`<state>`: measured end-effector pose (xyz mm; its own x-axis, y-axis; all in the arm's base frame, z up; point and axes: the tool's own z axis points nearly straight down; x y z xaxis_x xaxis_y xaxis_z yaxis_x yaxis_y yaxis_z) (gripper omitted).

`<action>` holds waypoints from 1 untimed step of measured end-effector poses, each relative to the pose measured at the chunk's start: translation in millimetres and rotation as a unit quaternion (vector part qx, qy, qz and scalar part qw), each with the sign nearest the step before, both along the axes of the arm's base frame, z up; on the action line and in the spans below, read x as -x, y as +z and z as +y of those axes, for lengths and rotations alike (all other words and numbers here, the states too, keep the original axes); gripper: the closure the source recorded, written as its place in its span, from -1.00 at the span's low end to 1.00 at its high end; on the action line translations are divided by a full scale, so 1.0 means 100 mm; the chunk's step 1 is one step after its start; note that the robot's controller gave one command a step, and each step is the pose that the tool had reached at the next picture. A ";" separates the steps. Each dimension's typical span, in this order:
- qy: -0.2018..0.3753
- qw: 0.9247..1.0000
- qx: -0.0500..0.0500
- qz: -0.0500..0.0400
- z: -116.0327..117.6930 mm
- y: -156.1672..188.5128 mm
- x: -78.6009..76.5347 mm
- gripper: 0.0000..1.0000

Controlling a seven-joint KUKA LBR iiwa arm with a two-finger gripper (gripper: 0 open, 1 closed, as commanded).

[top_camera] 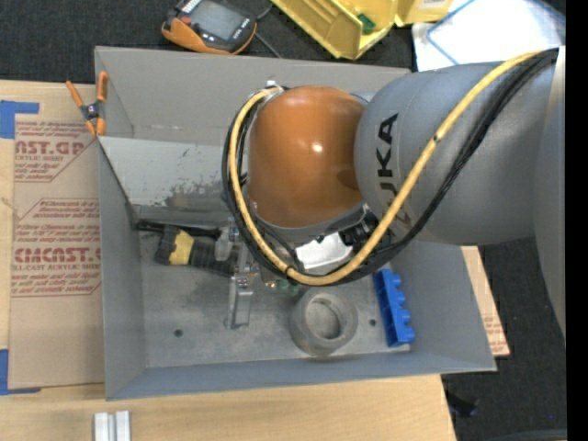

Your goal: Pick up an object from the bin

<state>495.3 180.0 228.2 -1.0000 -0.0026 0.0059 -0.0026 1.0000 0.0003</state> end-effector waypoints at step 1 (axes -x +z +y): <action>-0.001 1.000 -0.001 -0.003 -0.01 0.03 -0.02 -1.00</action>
Offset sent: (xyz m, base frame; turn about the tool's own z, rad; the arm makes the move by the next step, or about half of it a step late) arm 0.0928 -0.0072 -0.1582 0.0157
